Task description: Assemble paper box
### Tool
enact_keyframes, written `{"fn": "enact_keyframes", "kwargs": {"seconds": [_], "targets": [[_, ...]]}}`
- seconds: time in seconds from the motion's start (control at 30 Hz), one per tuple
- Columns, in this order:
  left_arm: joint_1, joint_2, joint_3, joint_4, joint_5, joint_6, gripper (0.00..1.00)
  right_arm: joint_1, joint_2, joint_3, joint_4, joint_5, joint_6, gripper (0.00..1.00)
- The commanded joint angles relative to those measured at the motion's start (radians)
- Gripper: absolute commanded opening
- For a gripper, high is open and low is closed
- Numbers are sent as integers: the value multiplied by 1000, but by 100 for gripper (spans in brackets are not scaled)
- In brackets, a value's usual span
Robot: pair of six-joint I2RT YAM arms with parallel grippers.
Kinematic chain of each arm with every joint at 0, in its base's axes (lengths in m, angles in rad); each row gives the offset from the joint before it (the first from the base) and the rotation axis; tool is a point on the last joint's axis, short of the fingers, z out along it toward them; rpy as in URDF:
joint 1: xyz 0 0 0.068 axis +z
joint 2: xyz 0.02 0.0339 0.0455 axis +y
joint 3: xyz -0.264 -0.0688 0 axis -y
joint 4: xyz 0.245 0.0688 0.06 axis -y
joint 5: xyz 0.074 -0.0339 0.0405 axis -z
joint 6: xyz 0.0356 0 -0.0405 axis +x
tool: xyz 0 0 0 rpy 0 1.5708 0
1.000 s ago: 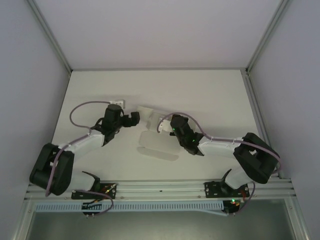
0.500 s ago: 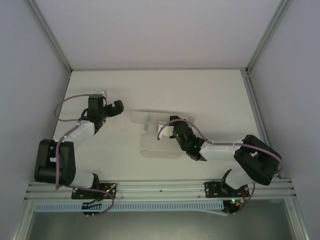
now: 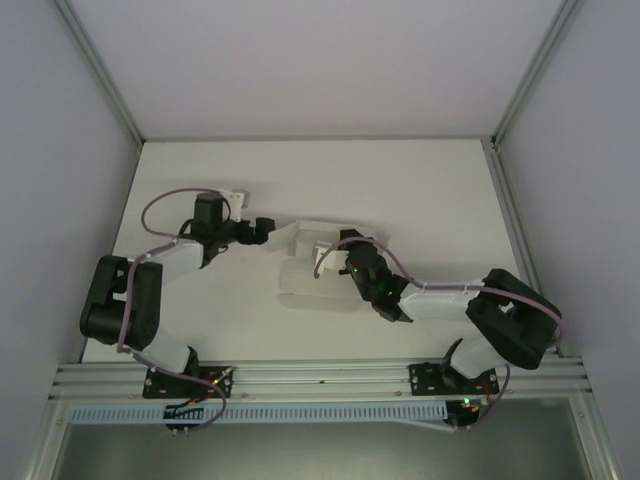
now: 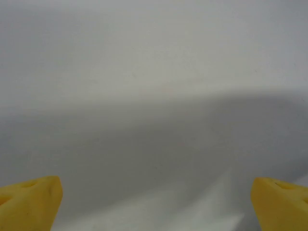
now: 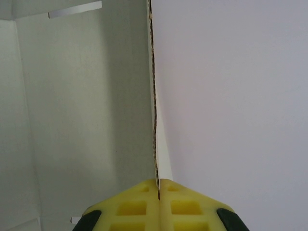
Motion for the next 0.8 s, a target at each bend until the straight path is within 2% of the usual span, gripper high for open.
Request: {"fn": "enact_keyframes", "kwargs": {"seconds": [0.0, 0.17, 0.5, 0.63, 0.77], "targets": [[-45, -48, -30, 27, 40, 79, 100, 7, 15, 10, 31, 19, 3, 0], [-93, -74, -54, 17, 29, 92, 100, 7, 16, 24, -2, 23, 2, 0], [-148, -127, -218, 193, 11, 52, 99, 12, 37, 20, -52, 75, -50, 0], [-175, -143, -267, 282, 62, 78, 97, 24, 63, 9, -55, 98, -95, 0], [-206, -115, -275, 337, 109, 98, 92, 45, 85, 2, -38, 115, -100, 0]]}}
